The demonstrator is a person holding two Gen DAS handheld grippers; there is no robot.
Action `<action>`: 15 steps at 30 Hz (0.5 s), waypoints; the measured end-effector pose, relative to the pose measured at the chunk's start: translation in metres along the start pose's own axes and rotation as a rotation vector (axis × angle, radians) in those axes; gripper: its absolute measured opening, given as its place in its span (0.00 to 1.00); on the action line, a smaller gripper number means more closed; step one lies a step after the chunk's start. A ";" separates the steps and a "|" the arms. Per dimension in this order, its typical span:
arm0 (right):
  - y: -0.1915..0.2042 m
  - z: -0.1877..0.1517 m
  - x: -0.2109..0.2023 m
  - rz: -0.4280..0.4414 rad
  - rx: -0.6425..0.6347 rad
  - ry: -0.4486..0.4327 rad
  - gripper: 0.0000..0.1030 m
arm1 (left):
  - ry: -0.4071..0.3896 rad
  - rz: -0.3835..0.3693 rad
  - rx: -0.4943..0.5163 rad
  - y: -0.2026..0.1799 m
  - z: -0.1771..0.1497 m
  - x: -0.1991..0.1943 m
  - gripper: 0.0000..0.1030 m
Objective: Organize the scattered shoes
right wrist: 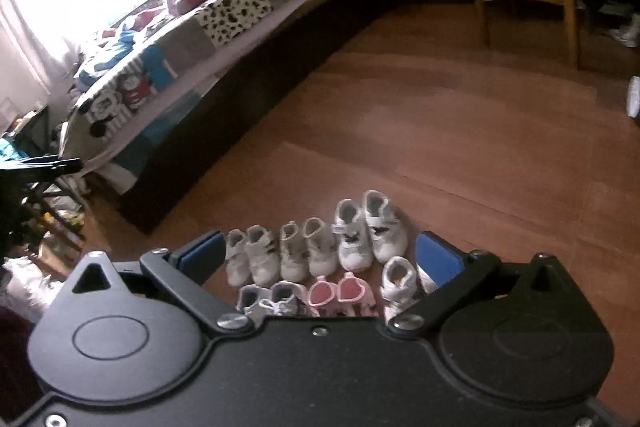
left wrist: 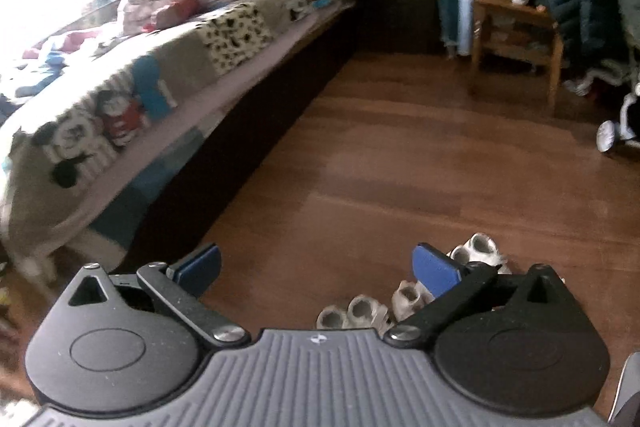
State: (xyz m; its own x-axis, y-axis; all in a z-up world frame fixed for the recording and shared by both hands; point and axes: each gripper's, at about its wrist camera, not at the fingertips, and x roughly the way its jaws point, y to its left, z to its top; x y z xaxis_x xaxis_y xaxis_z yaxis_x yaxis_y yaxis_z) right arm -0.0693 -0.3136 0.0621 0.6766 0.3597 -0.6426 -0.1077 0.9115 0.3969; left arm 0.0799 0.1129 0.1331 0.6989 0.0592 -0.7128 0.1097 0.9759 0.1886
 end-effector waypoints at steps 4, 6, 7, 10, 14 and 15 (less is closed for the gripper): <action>0.008 -0.026 -0.002 -0.013 0.034 0.005 1.00 | 0.133 -0.091 -0.083 -0.048 -0.035 0.002 1.00; 0.018 -0.038 0.001 -0.031 0.017 0.055 1.00 | 0.184 -0.114 -0.090 -0.075 -0.061 0.008 1.00; 0.023 -0.043 0.003 -0.038 0.002 0.083 1.00 | 0.204 -0.100 -0.075 -0.084 -0.069 0.012 1.00; 0.031 -0.054 0.011 -0.072 -0.006 0.166 1.00 | 0.260 -0.092 -0.009 -0.118 -0.102 0.013 1.00; 0.035 -0.058 0.017 -0.115 -0.022 0.190 1.00 | 0.277 -0.142 0.029 -0.146 -0.128 0.006 1.00; 0.036 -0.059 0.018 -0.123 -0.033 0.181 1.00 | 0.283 -0.151 0.024 -0.150 -0.133 0.006 1.00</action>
State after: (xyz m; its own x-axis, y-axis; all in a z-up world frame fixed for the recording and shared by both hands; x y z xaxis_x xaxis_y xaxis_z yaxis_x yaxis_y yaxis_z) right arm -0.1042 -0.2625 0.0262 0.5443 0.2724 -0.7935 -0.0578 0.9557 0.2885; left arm -0.0265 -0.0051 0.0108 0.4494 -0.0267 -0.8929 0.2165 0.9730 0.0798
